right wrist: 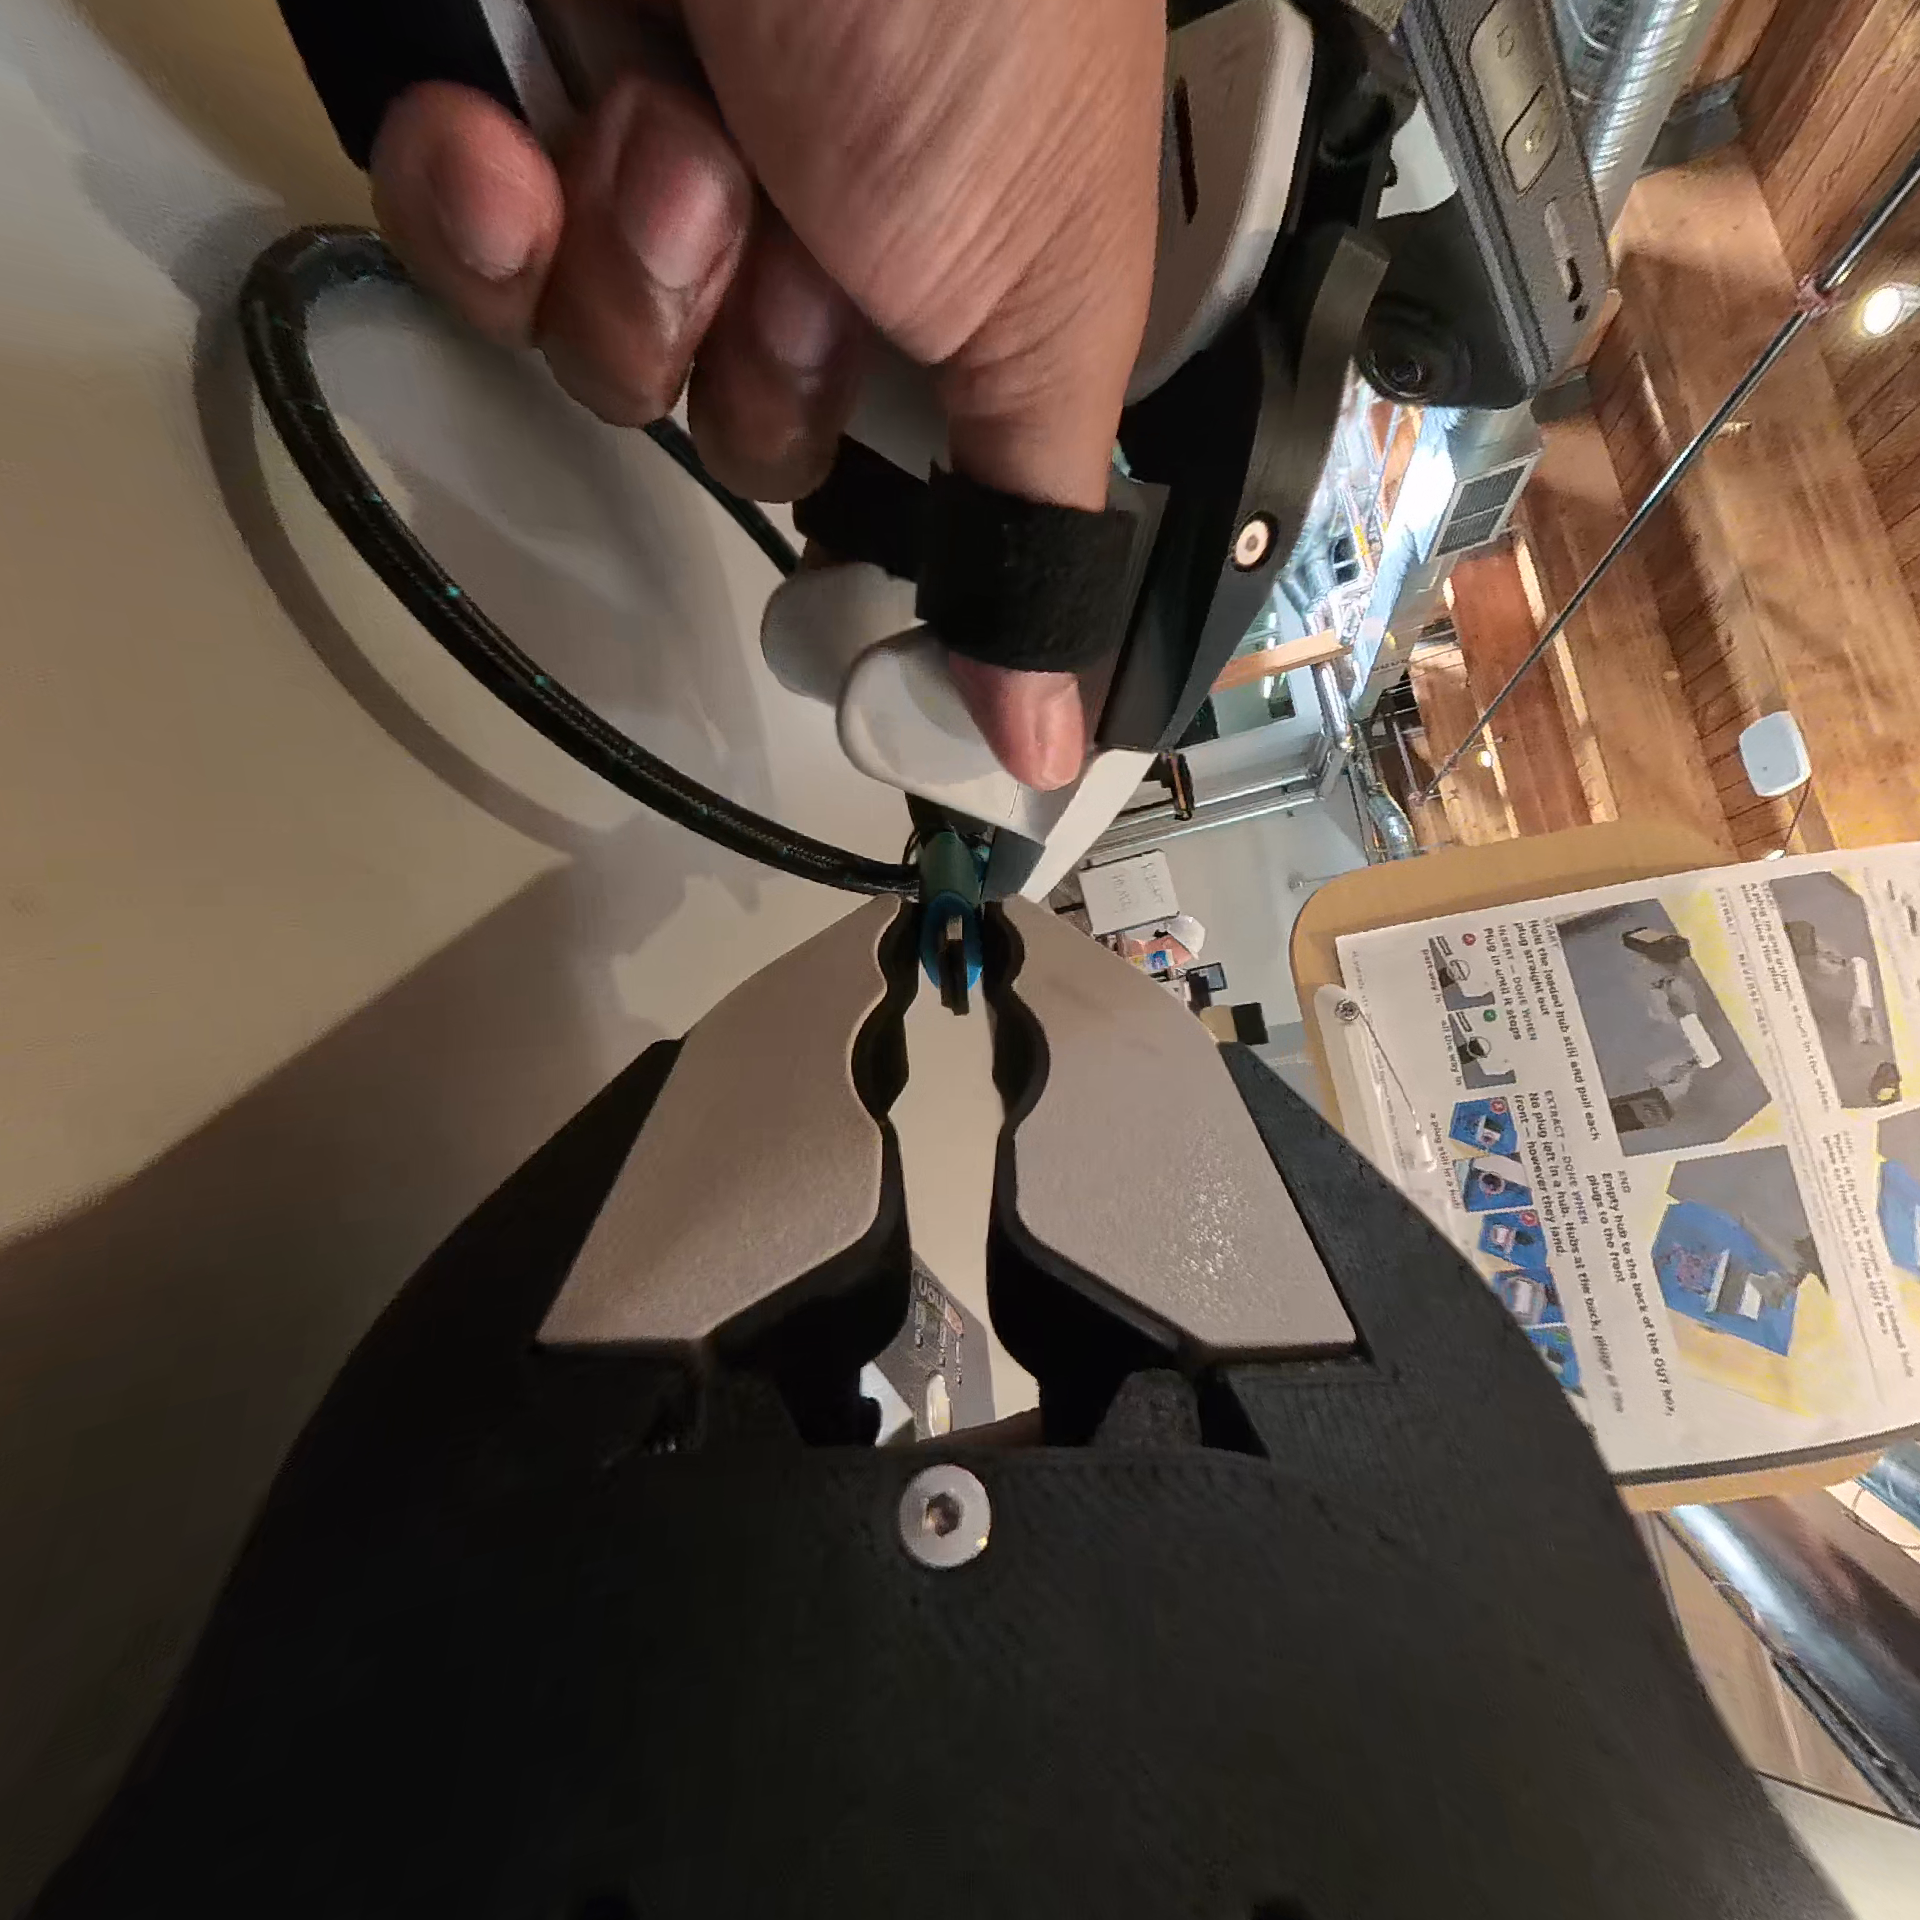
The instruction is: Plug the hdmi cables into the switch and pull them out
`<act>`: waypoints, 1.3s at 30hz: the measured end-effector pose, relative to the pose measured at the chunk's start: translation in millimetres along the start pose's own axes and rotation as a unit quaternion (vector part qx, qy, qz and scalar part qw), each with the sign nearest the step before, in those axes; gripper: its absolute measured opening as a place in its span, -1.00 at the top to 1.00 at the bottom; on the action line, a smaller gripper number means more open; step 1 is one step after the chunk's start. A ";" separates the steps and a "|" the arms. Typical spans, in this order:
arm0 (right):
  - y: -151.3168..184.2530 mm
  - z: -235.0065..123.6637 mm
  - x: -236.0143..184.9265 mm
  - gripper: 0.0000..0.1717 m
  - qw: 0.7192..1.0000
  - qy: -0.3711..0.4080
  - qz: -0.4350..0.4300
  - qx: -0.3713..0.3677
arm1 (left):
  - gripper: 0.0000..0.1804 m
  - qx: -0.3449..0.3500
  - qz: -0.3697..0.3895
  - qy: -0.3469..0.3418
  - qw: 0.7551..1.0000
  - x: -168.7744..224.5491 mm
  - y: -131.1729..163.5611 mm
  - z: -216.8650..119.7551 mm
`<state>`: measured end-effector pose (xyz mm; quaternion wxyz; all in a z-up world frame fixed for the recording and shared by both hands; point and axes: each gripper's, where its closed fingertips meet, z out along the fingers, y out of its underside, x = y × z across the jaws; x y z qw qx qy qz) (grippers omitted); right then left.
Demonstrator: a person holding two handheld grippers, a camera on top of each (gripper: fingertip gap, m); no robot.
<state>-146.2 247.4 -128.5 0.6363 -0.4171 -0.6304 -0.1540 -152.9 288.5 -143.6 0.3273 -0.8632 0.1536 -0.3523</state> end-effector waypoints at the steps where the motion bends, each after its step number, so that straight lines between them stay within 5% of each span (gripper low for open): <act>1: 0.7 0.1 -0.3 0.87 1.000 -0.002 0.004 0.001 | 0.74 -0.002 0.005 -0.005 1.000 -0.9 0.3 1.0; 15: 2.1 -4.3 22.2 0.86 0.998 0.030 0.054 0.030 | 0.82 0.144 -0.050 0.036 0.988 -1.5 -38.4 -25.9; 24: 2.9 -16.9 33.2 0.86 0.994 0.040 0.080 0.058 | 0.82 0.261 -0.115 -0.017 0.958 -53.6 -56.4 -80.8; 35: 22.4 -10.5 40.7 0.87 0.991 0.062 0.114 0.033 | 0.62 0.300 -0.081 -0.010 0.951 -45.4 -69.2 -90.2; 39: 23.0 -8.0 37.6 0.87 0.992 0.057 0.106 0.028 | 0.63 0.248 -0.048 0.097 0.963 -1.4 -65.7 -78.0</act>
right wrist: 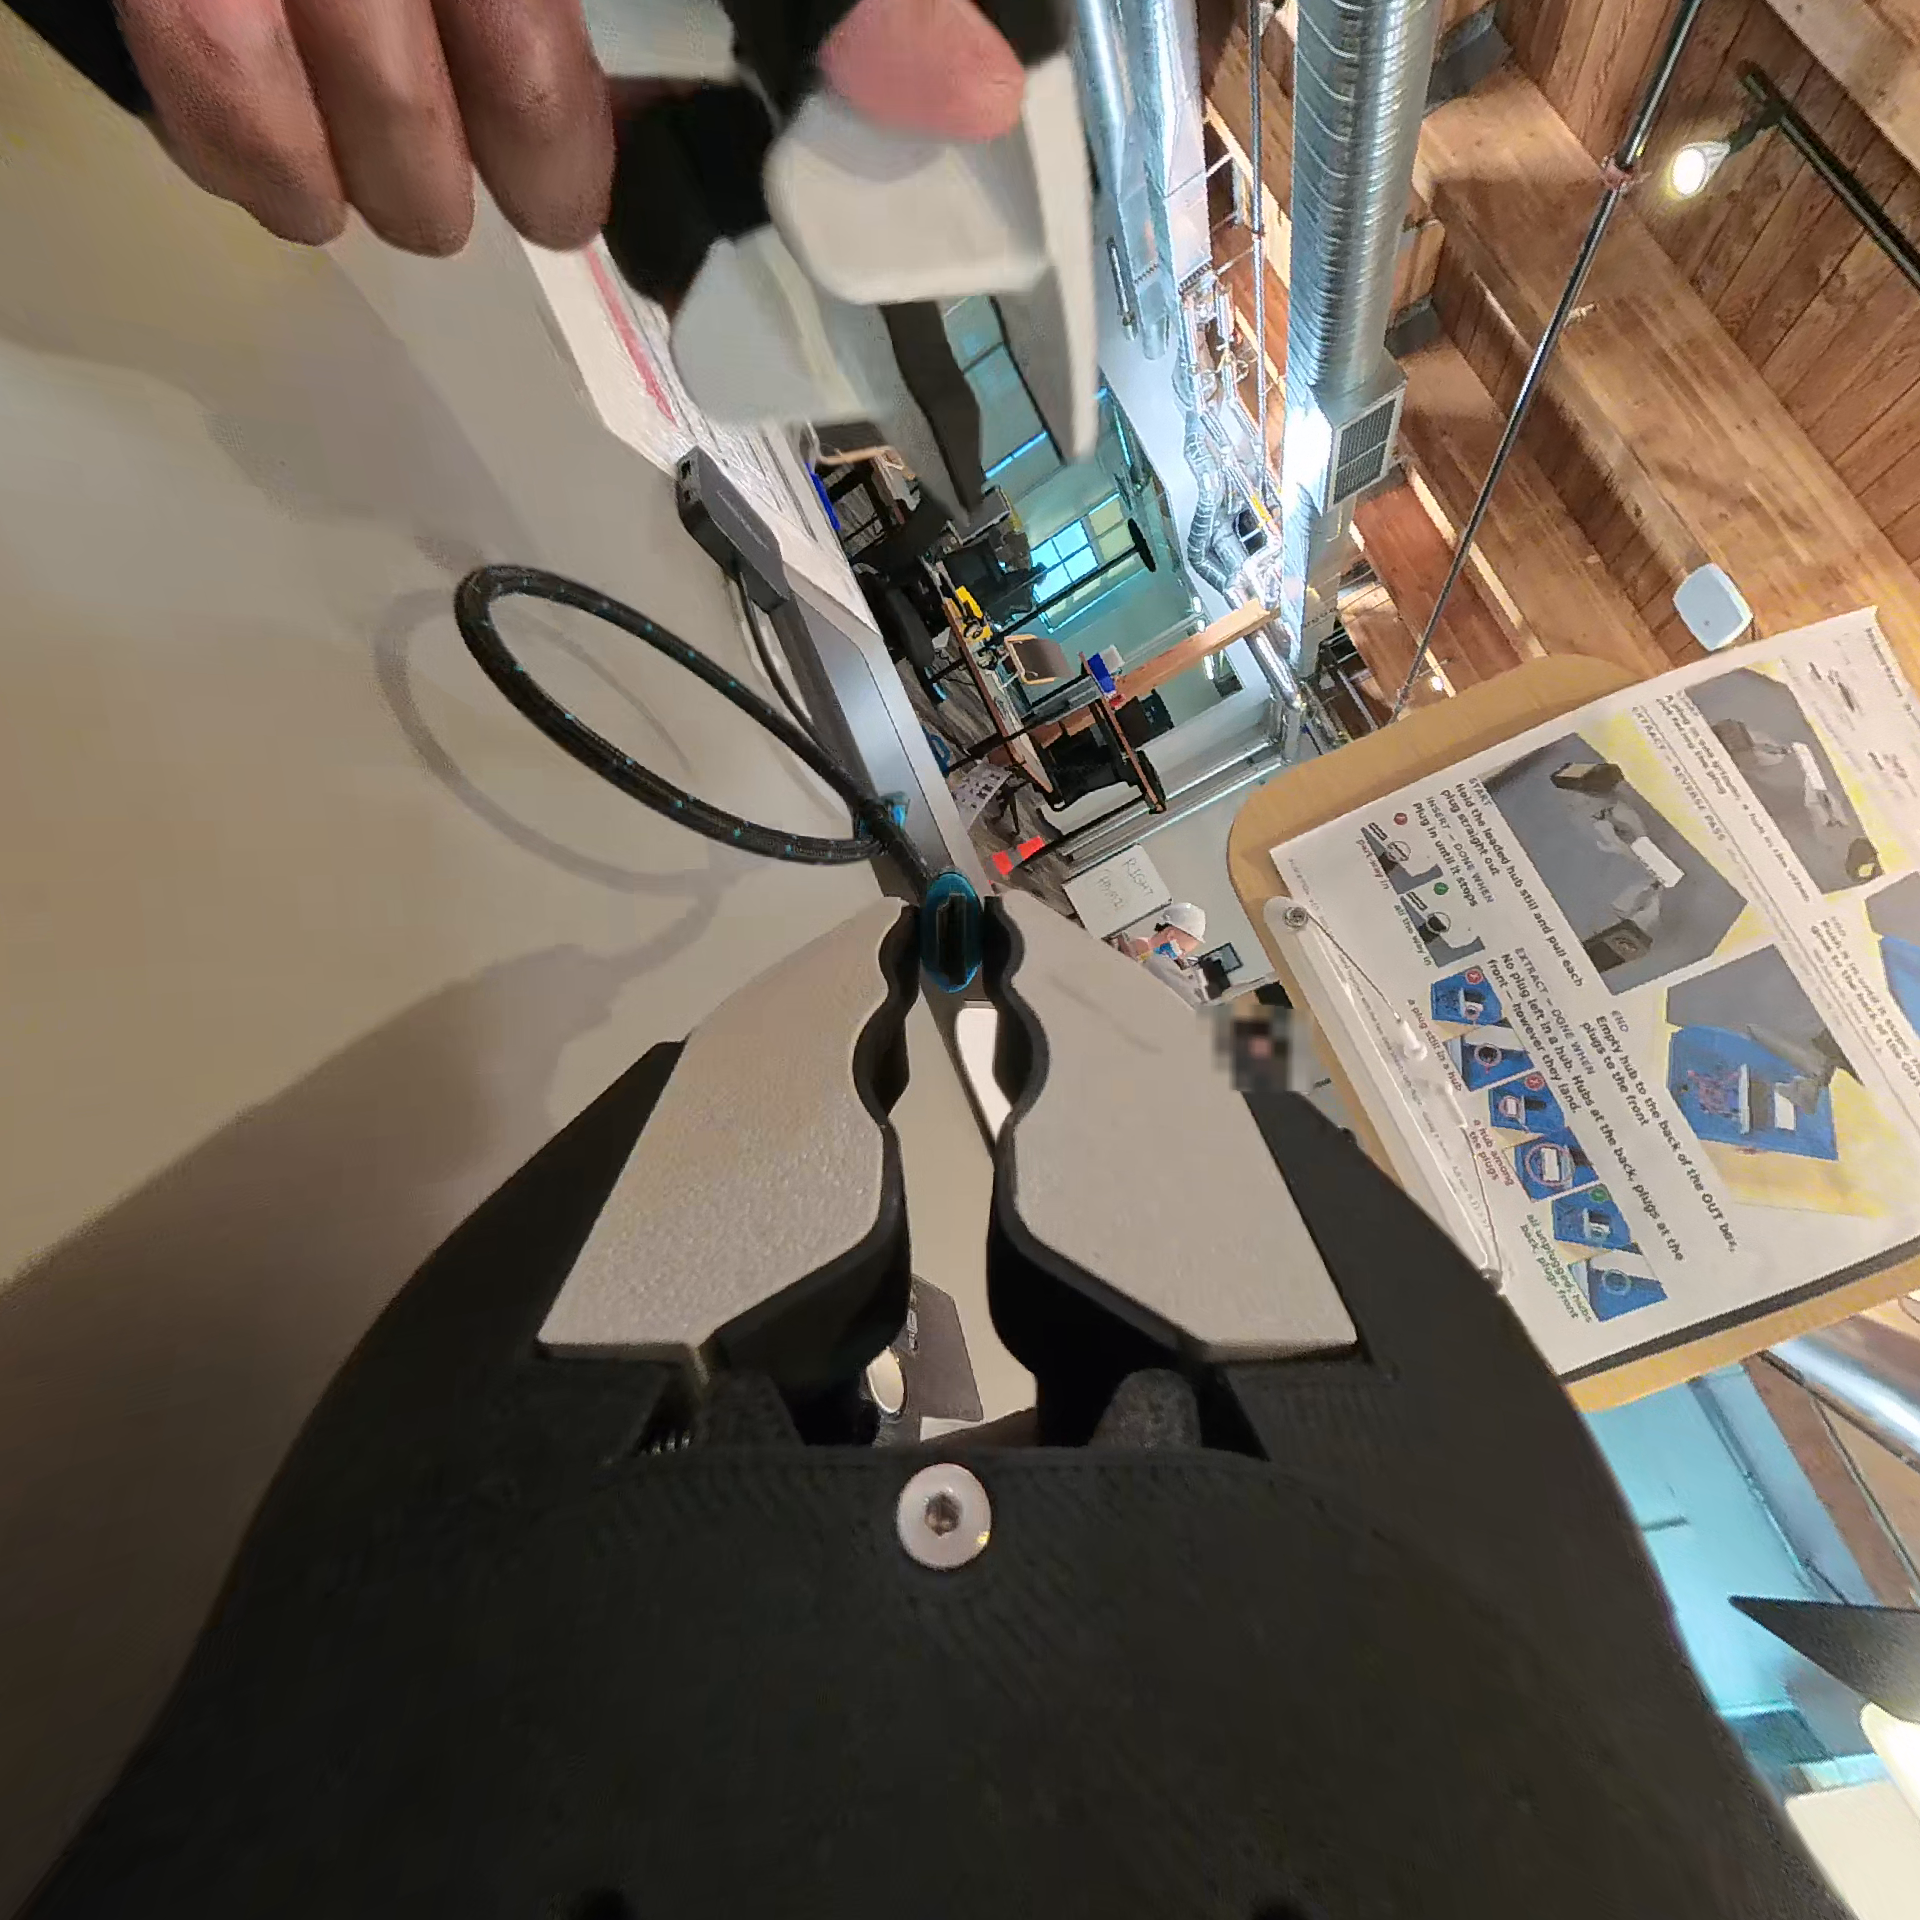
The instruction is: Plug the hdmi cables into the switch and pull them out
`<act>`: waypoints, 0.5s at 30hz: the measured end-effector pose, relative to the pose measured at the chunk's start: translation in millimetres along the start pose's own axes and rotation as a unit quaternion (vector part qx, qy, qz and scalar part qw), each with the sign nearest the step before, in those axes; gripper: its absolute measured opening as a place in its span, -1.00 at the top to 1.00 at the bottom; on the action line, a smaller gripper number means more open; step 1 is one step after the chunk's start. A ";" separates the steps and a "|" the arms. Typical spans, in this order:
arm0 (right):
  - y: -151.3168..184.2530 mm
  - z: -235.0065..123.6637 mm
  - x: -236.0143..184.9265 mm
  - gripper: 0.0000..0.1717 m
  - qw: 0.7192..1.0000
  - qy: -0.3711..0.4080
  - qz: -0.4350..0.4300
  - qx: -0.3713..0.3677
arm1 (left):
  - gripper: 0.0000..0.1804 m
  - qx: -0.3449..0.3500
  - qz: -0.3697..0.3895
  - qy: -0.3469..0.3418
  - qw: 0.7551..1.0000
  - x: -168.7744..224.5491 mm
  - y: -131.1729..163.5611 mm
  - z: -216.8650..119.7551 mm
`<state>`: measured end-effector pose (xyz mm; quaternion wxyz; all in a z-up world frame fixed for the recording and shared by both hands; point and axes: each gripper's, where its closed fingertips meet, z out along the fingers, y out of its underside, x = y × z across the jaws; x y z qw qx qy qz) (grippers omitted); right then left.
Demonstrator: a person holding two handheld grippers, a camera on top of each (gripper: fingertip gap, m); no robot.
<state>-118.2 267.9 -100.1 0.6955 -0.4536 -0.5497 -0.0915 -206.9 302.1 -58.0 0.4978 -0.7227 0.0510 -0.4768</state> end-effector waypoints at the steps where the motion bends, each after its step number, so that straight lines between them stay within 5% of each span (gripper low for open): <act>1: -0.6 0.4 -1.6 0.87 1.000 -0.002 -0.005 0.000 | 0.63 -0.045 -0.025 0.046 0.998 13.8 15.7 8.3; 3: -2.2 0.7 -4.9 0.87 1.000 -0.008 -0.013 0.003 | 0.63 -0.129 -0.085 0.118 0.981 35.8 50.6 22.9; 6: -4.6 0.3 -8.4 0.87 1.000 -0.013 -0.023 0.009 | 0.63 -0.177 -0.115 0.112 0.971 35.9 82.0 41.0; 15: -10.7 -1.0 -10.7 0.87 0.999 -0.010 -0.045 0.026 | 0.63 -0.180 -0.192 0.130 0.956 28.5 97.3 52.3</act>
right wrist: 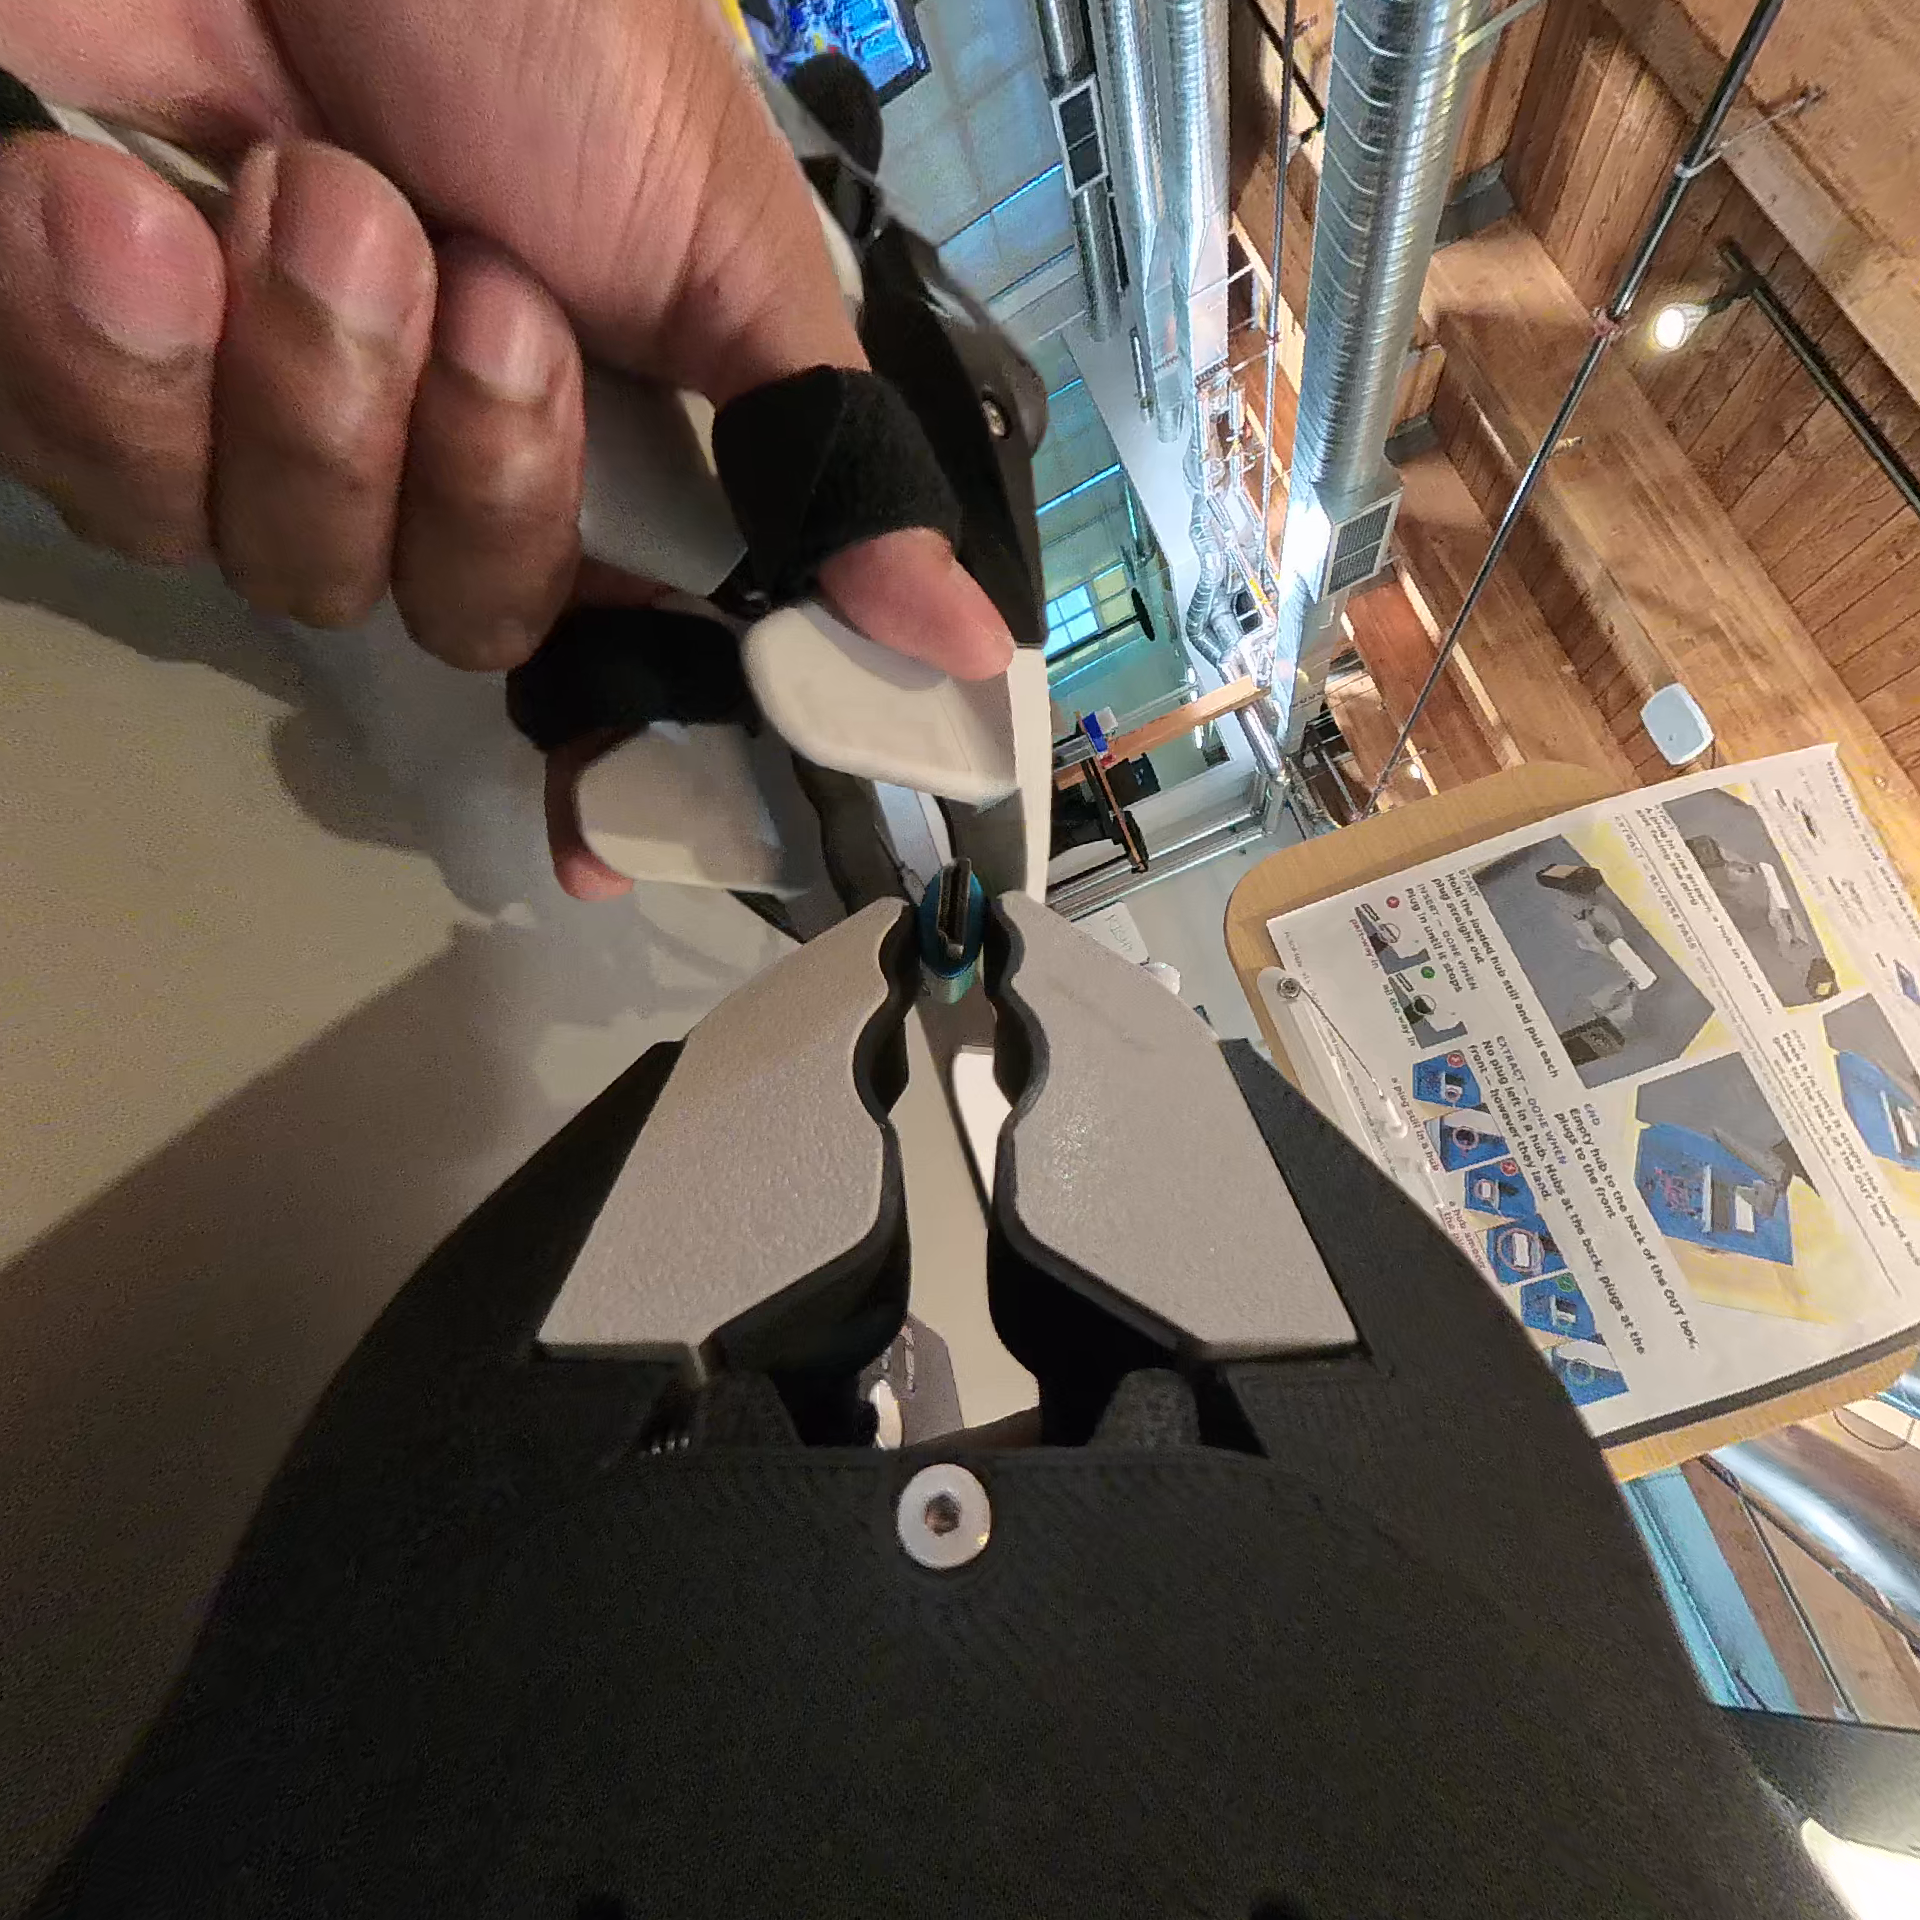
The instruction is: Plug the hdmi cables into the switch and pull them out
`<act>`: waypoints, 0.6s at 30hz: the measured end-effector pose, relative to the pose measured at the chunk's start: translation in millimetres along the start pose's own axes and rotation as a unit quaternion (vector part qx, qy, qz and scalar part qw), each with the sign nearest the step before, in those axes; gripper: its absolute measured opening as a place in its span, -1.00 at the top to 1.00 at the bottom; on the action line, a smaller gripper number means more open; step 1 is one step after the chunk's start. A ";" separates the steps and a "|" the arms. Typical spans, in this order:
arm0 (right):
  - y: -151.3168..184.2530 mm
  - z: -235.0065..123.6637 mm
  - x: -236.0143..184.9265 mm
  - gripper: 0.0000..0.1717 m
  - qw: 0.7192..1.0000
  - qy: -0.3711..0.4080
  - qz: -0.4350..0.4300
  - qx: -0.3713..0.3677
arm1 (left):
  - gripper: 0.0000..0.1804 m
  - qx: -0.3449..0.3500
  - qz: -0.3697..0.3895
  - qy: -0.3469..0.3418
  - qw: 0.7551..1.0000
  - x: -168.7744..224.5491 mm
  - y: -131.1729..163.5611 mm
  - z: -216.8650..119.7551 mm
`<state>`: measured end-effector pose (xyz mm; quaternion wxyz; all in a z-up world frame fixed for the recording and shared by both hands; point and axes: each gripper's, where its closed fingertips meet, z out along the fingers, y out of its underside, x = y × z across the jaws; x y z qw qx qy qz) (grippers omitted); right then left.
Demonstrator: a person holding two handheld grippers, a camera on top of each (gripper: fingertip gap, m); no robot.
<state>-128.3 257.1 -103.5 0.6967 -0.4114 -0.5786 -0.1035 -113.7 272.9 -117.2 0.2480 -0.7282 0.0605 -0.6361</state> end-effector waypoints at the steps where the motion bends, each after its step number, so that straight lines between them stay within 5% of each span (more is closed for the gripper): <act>1: -0.5 -0.1 0.5 0.87 1.000 0.001 0.001 0.002 | 0.63 0.002 -0.010 0.018 1.000 2.4 0.0 1.2; 10: -2.3 -1.0 8.7 0.85 0.999 0.012 0.048 0.022 | 0.74 0.051 -0.009 0.097 0.994 15.8 -10.4 15.7; 18: -1.9 -4.5 15.8 0.79 0.991 0.004 0.121 0.054 | 0.79 0.110 0.134 0.074 0.982 27.2 -22.5 16.7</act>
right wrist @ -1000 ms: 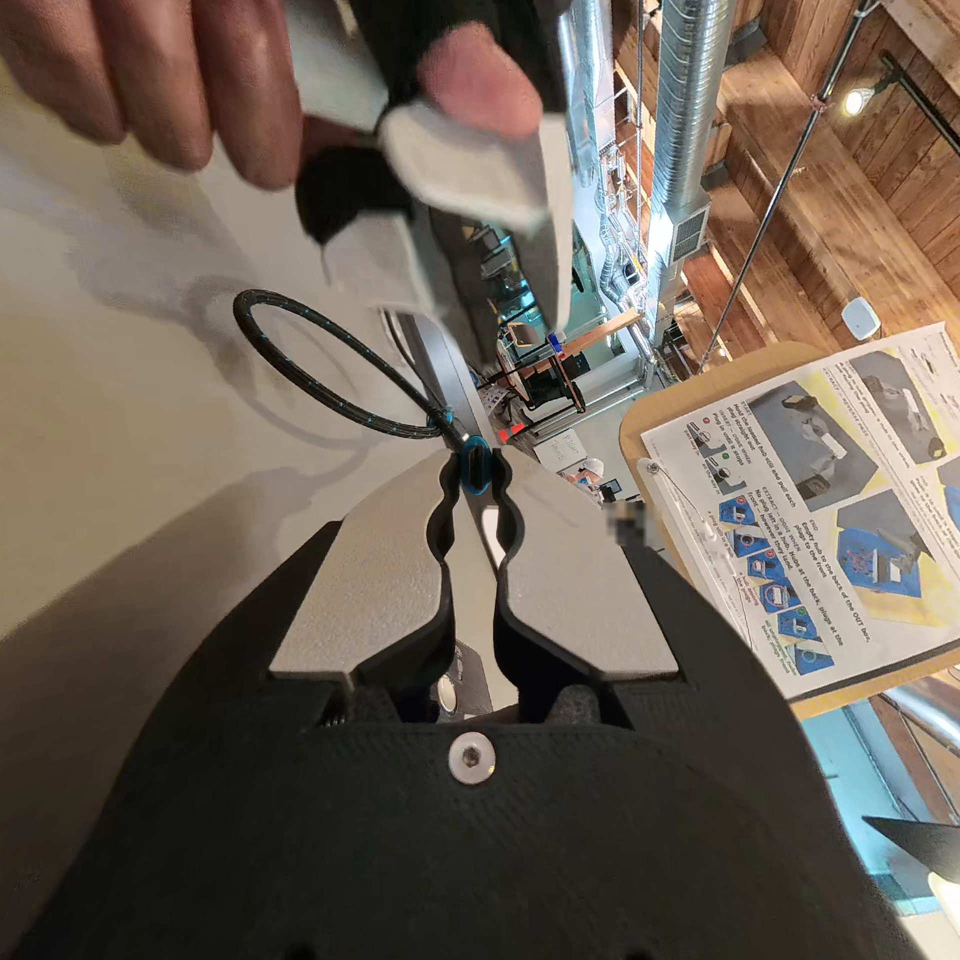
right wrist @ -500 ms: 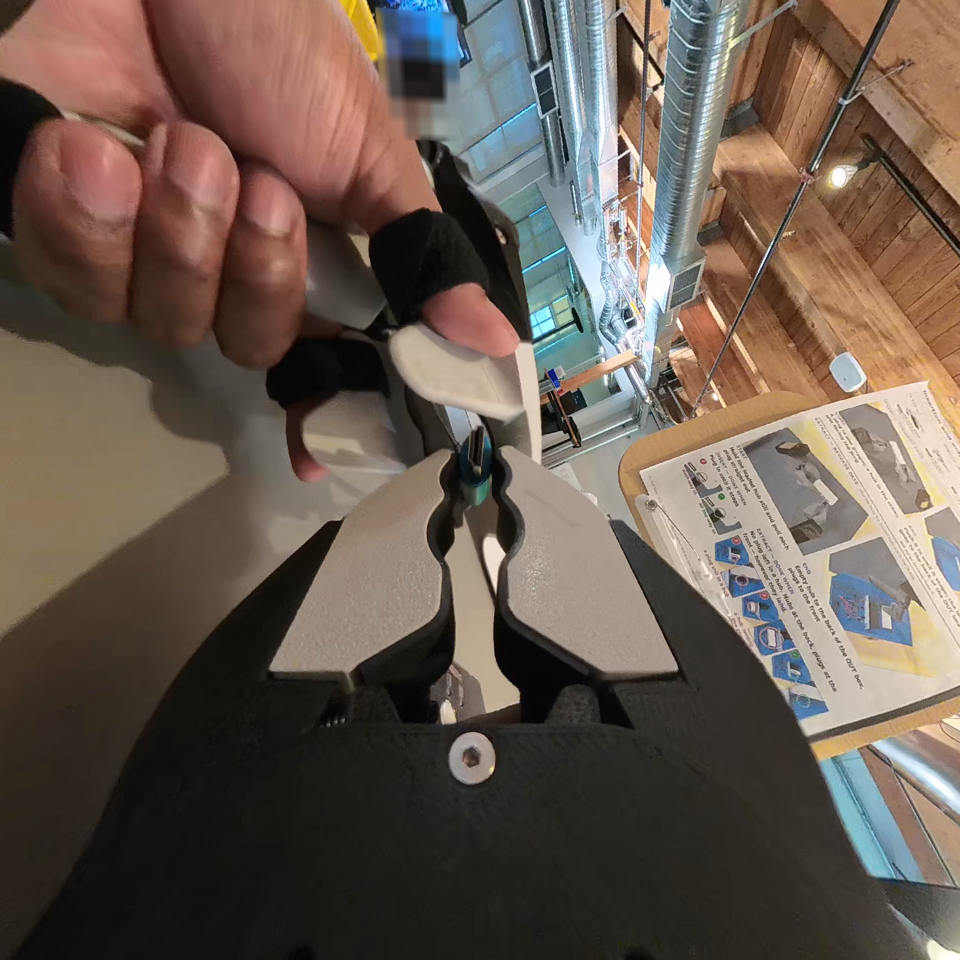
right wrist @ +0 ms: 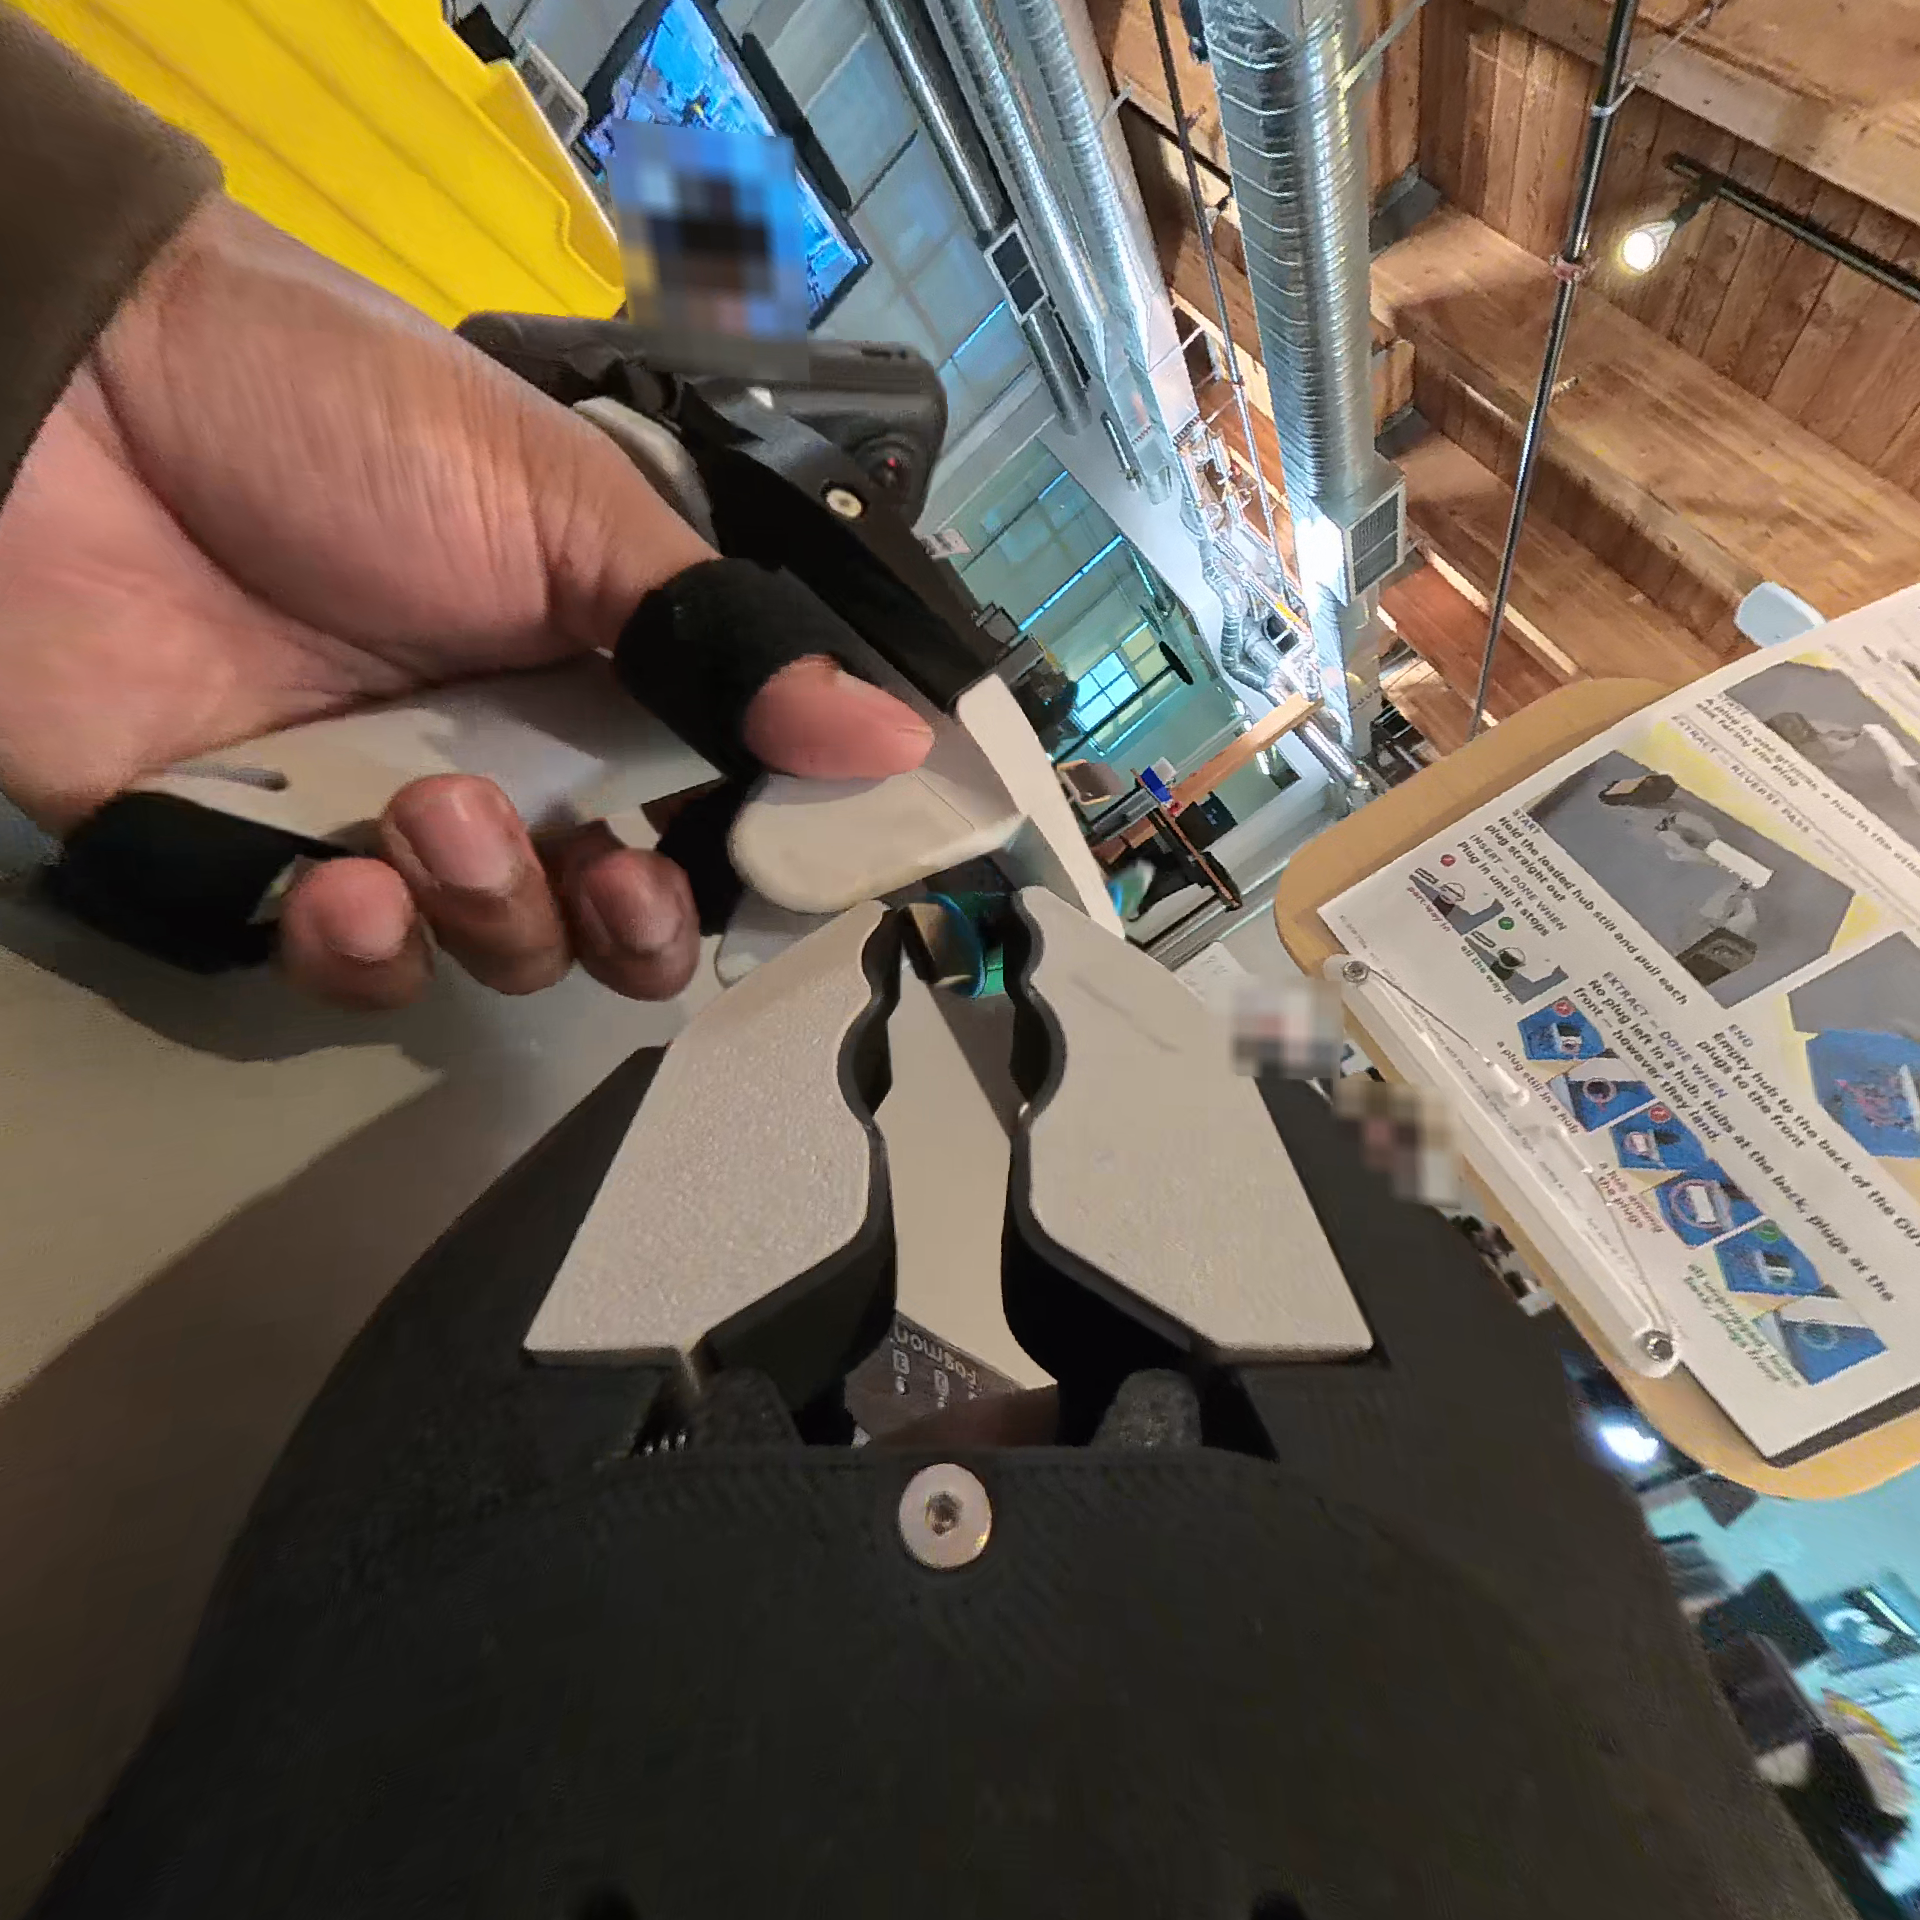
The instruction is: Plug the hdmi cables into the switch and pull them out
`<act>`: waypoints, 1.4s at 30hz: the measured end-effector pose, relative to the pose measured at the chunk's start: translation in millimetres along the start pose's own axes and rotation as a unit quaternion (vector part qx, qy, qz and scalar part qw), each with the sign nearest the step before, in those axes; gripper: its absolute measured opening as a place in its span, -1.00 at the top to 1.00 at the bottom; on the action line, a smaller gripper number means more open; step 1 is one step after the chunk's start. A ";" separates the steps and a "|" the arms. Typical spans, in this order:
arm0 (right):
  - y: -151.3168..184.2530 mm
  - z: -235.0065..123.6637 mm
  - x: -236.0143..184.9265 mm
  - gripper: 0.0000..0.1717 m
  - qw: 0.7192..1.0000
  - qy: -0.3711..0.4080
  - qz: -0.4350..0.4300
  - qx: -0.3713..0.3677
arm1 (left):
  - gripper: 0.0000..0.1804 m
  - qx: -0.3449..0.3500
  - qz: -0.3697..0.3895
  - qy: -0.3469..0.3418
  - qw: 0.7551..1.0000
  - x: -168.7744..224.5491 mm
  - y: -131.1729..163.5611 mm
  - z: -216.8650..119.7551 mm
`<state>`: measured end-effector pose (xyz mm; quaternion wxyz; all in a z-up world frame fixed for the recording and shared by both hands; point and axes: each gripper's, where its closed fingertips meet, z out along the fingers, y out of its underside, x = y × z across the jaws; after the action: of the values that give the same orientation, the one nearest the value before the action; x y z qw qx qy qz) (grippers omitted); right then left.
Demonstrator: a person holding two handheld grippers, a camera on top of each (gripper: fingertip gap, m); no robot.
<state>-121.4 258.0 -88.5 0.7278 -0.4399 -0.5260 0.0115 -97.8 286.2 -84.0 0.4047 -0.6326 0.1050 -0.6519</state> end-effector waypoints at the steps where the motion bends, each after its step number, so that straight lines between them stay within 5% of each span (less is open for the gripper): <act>1: -0.4 -0.4 1.0 0.79 1.000 -0.001 0.010 0.004 | 0.82 0.008 0.025 -0.006 1.000 0.5 -3.0 -0.7; 3: -2.7 -1.8 1.1 1.00 0.999 -0.014 0.047 0.018 | 0.84 0.037 0.081 -0.018 0.996 2.6 -11.9 -3.5; 5: -3.7 -2.8 0.3 1.00 0.995 -0.029 0.086 0.028 | 0.89 0.077 0.117 -0.009 0.990 9.5 -24.7 -8.9; 9: -0.6 -3.3 14.1 0.77 0.981 -0.028 0.188 0.031 | 0.93 0.135 0.147 -0.005 0.980 16.5 -42.2 -20.4; 16: 7.1 -1.7 40.8 0.51 0.925 -0.017 0.377 0.046 | 0.93 0.121 0.179 0.001 0.976 21.9 -35.1 -11.1; 21: 4.6 -0.2 42.0 0.70 0.879 -0.053 0.468 0.073 | 0.93 0.096 0.174 0.058 0.978 37.6 -22.3 0.8; 26: -9.5 -5.6 36.3 0.86 0.861 -0.112 0.482 0.116 | 0.92 0.088 0.162 0.089 0.979 44.3 -21.5 -0.9; 42: 0.8 -4.0 26.1 0.87 0.853 -0.167 0.488 0.082 | 0.87 0.076 0.270 0.000 0.960 32.0 -20.9 0.9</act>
<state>-106.2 268.5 -69.5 0.5631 -0.5704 -0.3543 0.4817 -101.1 279.0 -46.6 0.6128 -0.5481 0.2222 -0.5241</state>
